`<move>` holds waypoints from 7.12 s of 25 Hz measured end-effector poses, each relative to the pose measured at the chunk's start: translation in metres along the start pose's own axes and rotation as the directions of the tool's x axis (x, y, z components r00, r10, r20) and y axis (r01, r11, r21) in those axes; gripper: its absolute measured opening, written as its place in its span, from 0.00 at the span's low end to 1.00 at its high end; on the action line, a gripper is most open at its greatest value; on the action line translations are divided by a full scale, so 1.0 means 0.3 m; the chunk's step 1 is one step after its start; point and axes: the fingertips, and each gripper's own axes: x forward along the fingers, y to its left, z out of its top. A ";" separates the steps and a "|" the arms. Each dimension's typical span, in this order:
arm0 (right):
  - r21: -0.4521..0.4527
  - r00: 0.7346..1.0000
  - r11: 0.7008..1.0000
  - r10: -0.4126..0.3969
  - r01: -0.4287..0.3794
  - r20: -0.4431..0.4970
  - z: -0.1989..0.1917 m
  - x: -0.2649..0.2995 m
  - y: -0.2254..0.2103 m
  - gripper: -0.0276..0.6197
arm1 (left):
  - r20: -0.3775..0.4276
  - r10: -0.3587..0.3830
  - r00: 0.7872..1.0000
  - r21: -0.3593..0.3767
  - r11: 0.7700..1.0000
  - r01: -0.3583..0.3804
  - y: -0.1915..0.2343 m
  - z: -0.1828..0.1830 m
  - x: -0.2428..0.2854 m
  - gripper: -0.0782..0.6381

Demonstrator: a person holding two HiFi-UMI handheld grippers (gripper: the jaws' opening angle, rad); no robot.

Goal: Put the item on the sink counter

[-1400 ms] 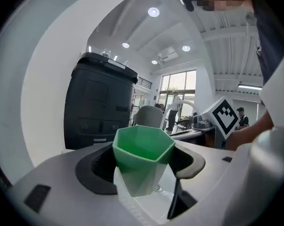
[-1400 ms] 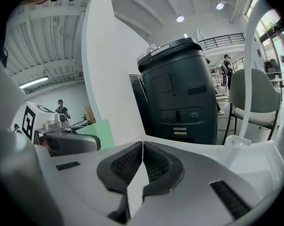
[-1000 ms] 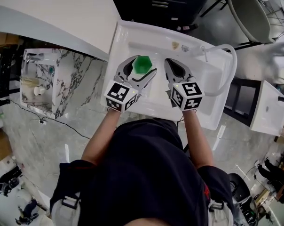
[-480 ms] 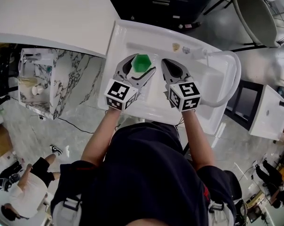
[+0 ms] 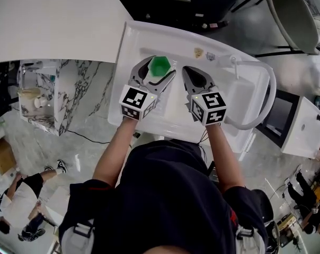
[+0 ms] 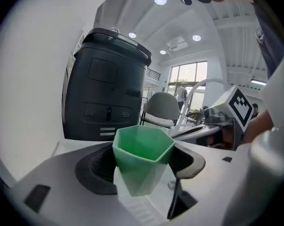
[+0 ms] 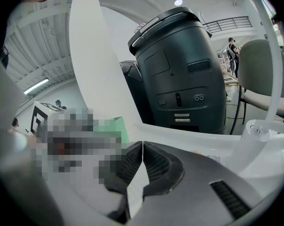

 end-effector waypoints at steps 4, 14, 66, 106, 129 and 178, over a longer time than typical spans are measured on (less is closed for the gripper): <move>0.014 1.000 1.000 0.006 -0.005 -0.011 -0.020 0.018 -0.014 0.10 | 0.011 -0.009 1.000 -0.001 1.000 0.009 0.011 -0.003 0.042 0.57; 0.035 0.999 0.999 0.009 -0.008 -0.039 -0.064 0.040 -0.037 0.10 | 0.015 0.057 0.998 0.075 0.995 -0.058 0.090 -0.004 0.122 0.57; 0.109 0.993 0.994 -0.011 0.024 -0.118 -0.180 0.086 -0.103 0.10 | 0.022 0.064 0.998 0.050 0.997 -0.065 0.209 -0.065 0.361 0.57; 0.124 0.992 0.992 -0.023 0.038 -0.120 -0.188 0.085 -0.107 0.10 | 0.054 0.044 0.998 0.066 0.997 -0.047 0.174 -0.052 0.365 0.68; 0.109 0.997 0.993 -0.043 0.050 -0.066 -0.134 0.001 -0.012 0.10 | 0.103 0.018 0.995 0.052 0.998 -0.023 0.080 0.045 0.175 0.68; -0.095 0.960 0.972 -0.195 0.217 0.199 -0.023 -0.386 0.464 0.10 | 0.205 -0.082 0.975 0.190 0.981 0.042 -0.260 0.108 -0.627 0.16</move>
